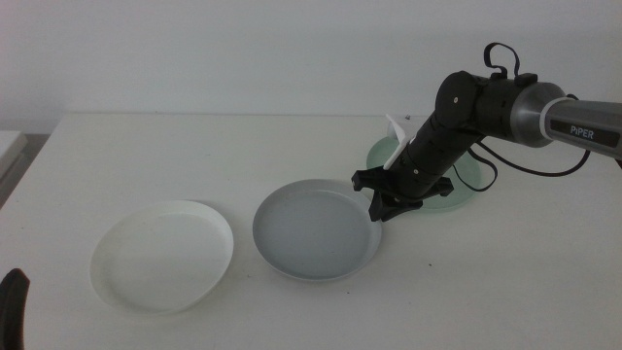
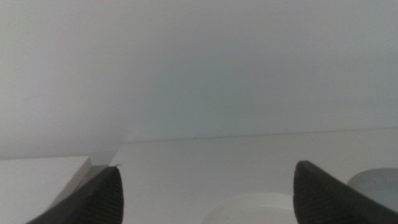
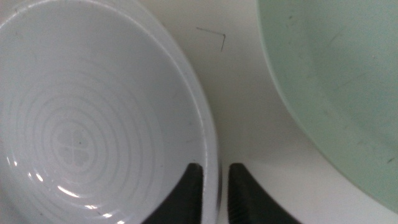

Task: Stack the three bowls on top of each other.

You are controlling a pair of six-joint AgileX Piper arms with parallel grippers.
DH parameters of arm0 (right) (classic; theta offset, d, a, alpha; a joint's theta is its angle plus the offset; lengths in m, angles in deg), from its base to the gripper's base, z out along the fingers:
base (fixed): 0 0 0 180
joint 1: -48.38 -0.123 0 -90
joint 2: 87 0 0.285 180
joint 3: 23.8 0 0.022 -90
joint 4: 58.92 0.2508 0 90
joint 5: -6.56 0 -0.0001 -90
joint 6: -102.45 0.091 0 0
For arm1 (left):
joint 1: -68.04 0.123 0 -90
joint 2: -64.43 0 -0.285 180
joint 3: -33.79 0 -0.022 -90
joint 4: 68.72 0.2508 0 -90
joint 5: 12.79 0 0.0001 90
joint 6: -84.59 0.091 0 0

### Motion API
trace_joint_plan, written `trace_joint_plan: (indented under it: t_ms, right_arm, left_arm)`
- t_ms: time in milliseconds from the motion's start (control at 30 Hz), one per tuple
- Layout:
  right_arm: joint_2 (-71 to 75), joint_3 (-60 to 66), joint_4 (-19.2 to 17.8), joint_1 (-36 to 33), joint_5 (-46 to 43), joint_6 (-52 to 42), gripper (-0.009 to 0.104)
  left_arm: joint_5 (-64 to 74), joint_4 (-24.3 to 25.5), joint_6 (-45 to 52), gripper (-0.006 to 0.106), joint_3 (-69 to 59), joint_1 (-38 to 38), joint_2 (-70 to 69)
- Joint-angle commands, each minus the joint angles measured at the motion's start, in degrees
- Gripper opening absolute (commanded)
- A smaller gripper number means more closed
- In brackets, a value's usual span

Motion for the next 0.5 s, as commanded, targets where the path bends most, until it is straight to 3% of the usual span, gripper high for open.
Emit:
trace_joint_plan:
  t_ms: [0,100,167,333,467]
  right_arm:
    - [0.42,-0.31,-0.14,-0.11,0.33,-0.94,0.016]
    - [0.42,-0.45,-0.14,-0.11,0.23,-2.37,0.028]
    - [0.85,-1.62,-0.34,0.13,1.27,-2.38,0.042]
    - [3.39,-11.15,-2.84,3.25,10.55,-2.38,0.073]
    - [6.36,-22.4,-6.27,8.48,16.88,0.81,0.077]
  left_arm:
    - [-0.93,-0.08,0.08,0.094,0.0,0.04,-0.21]
    - [-0.93,-0.08,-0.15,0.094,0.0,0.04,-0.21]
    - [-0.93,-0.08,-0.15,0.094,0.0,0.04,-0.21]
    - [-0.93,-0.08,-0.15,0.094,0.0,0.04,-0.21]
    - [-0.93,-0.08,-0.15,0.094,0.0,0.04,-0.21]
